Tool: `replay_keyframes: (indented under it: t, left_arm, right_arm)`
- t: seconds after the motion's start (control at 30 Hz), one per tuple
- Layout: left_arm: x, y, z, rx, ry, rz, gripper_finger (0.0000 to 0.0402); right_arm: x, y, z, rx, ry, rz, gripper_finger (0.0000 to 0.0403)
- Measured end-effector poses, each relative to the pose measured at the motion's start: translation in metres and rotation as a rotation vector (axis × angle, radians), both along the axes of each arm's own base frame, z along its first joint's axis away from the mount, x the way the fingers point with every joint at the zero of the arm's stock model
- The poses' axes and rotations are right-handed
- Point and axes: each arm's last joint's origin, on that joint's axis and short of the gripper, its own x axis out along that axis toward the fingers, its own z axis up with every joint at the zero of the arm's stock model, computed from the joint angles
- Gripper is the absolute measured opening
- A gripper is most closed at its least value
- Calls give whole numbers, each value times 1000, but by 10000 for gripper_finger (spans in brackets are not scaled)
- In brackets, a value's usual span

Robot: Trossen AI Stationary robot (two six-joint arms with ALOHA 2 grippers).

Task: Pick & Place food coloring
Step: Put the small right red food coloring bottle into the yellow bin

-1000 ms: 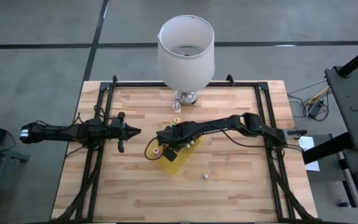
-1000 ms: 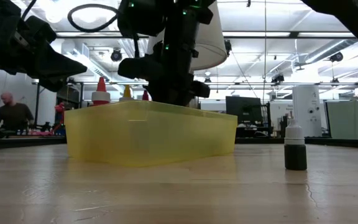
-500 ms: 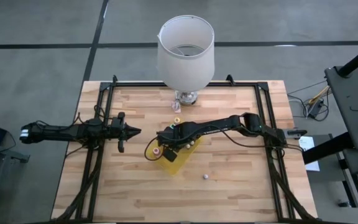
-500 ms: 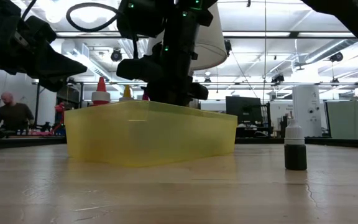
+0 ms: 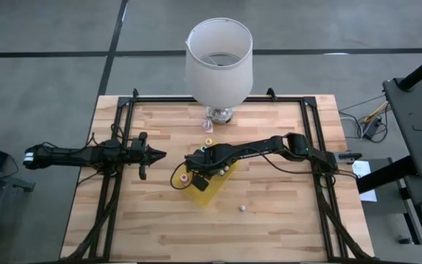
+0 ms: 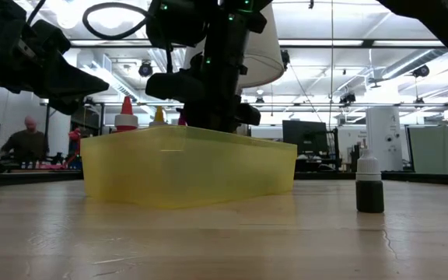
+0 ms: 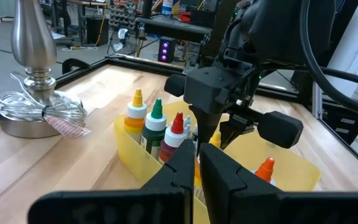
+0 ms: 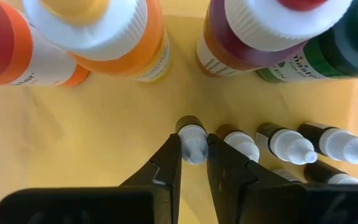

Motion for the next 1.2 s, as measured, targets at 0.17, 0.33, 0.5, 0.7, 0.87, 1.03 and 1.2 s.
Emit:
replay_keyframes:
  t: [0.17, 0.33, 0.5, 0.7, 0.87, 1.03, 1.2]
  left_arm:
    - [0, 0, 0, 0, 0, 0, 0]
    - [0, 0, 0, 0, 0, 0, 0]
    - [0, 0, 0, 0, 0, 0, 0]
    - [0, 0, 0, 0, 0, 0, 0]
    - [0, 0, 0, 0, 0, 0, 0]
    - [0, 0, 0, 0, 0, 0, 0]
    - [0, 0, 0, 0, 0, 0, 0]
  right_arm:
    - [0, 0, 0, 0, 0, 0, 66]
    - [0, 0, 0, 1, 0, 0, 94]
    - [0, 0, 0, 1, 0, 0, 109]
    - [0, 0, 0, 1, 0, -2, 114]
    - [0, 0, 2, 1, 0, -2, 108]
    - [0, 0, 2, 1, -2, 0, 103]
    - [-1, 2, 5, 1, -7, 3, 104]
